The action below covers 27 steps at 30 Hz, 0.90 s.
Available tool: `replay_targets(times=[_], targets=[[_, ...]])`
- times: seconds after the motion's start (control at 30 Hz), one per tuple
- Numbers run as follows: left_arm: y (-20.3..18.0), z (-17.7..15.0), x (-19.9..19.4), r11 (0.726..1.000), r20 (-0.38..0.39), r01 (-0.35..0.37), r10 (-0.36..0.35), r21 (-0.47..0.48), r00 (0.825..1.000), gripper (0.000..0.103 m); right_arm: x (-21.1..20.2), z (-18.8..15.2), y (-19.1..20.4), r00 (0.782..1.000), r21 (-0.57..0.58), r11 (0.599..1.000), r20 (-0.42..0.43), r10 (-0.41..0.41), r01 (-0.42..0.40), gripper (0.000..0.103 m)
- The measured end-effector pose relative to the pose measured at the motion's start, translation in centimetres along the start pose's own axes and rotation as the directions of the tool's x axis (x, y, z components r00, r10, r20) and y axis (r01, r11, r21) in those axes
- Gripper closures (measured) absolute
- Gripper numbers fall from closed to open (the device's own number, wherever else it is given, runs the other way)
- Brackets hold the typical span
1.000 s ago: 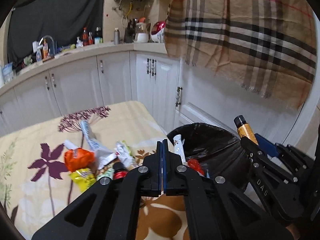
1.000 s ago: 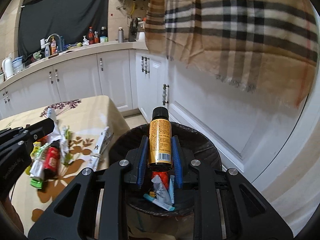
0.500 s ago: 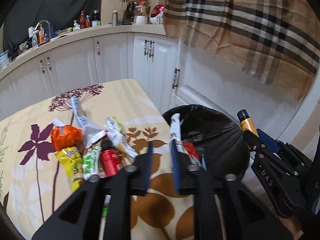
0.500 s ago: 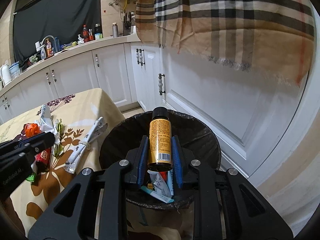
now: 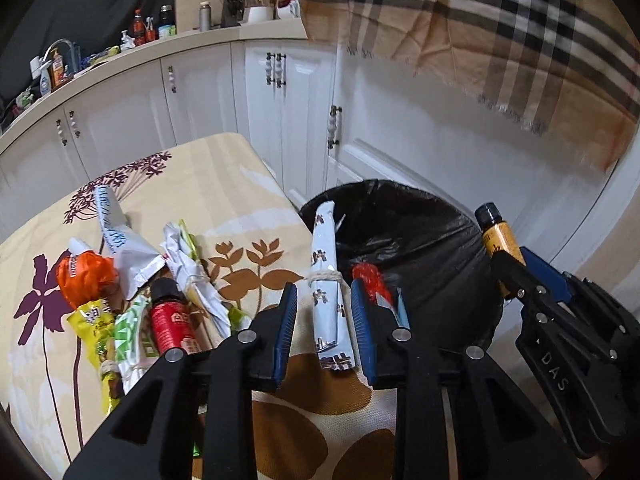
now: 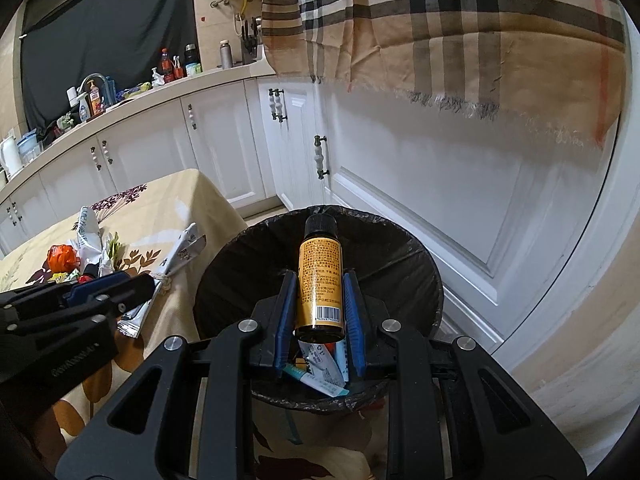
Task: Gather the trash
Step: 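Lower the orange spray can into the bin while the left tool carries the silver tube over, then open both tools over the bin to drop the spray can and silver tube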
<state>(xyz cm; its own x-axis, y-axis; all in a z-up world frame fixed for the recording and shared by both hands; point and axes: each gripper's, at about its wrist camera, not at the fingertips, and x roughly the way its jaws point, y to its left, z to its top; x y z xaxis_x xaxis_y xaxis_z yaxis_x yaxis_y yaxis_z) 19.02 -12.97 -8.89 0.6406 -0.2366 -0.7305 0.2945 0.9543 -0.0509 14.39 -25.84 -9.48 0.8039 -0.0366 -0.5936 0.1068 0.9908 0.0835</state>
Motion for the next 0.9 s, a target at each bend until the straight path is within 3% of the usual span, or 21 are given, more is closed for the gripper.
replay_targets(times=[0.2,0.3,0.53,0.9], targets=[[0.0,0.0,0.9,1.000,-0.043,0.007,-0.006,0.006,0.999,0.075,0.2,-0.1,0.1,1.000,0.003,1.000,-0.007,0.006,-0.006,0.080],[0.0,0.0,1.1,1.000,-0.054,0.006,-0.006,0.012,0.999,0.082,0.4,-0.2,0.2,1.000,0.002,1.000,-0.012,0.008,-0.008,0.080],[0.1,0.2,1.2,1.000,-0.055,0.005,-0.003,0.028,0.998,0.085,0.6,-0.2,0.5,1.000,-0.002,1.000,-0.013,0.012,-0.012,0.080],[0.3,0.8,-0.2,1.000,0.033,0.003,-0.003,0.014,0.999,0.086,0.3,0.7,0.6,1.000,-0.003,1.000,0.017,0.003,-0.003,0.080]])
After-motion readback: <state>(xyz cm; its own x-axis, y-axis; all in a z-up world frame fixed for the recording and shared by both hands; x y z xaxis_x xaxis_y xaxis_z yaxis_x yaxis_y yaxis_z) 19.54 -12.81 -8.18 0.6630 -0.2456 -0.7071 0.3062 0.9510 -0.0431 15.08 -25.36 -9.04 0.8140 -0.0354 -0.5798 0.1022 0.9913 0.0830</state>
